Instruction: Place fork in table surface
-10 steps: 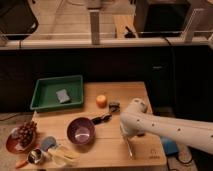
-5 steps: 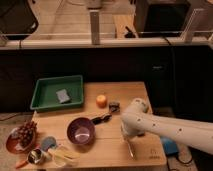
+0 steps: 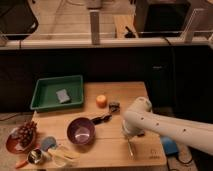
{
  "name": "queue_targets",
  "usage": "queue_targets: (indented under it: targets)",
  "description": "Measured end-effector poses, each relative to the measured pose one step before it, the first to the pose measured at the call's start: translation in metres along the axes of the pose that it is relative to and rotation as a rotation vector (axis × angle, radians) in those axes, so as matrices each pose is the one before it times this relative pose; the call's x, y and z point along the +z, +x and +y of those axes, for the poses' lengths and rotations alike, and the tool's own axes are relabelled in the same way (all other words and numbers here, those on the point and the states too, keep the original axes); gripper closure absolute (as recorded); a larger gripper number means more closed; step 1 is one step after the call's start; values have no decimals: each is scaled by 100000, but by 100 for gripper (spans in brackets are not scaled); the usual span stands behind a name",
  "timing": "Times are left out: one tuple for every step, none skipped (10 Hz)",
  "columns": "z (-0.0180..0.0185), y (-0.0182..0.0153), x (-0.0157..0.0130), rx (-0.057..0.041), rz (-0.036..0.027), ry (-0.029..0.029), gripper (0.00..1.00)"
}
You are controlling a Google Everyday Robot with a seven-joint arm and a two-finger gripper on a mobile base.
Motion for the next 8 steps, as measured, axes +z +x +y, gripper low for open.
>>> queue_targets:
  targets:
    - [265, -138, -1600, -871, 2275, 2468, 100]
    - [92, -96, -1309, -918, 1536, 1578, 100]
    - [58, -29, -1447, -1280, 1971, 1873, 100]
    - [-201, 26, -684, -1280, 732, 1342, 100]
    - [-416, 83, -395, -1557, 800, 904, 100]
    - [-203, -98, -612, -852, 1289, 856, 100]
    - [-268, -103, -947, -633, 2163, 910, 100]
    - [-159, -136, -774, -305, 1925, 574, 100]
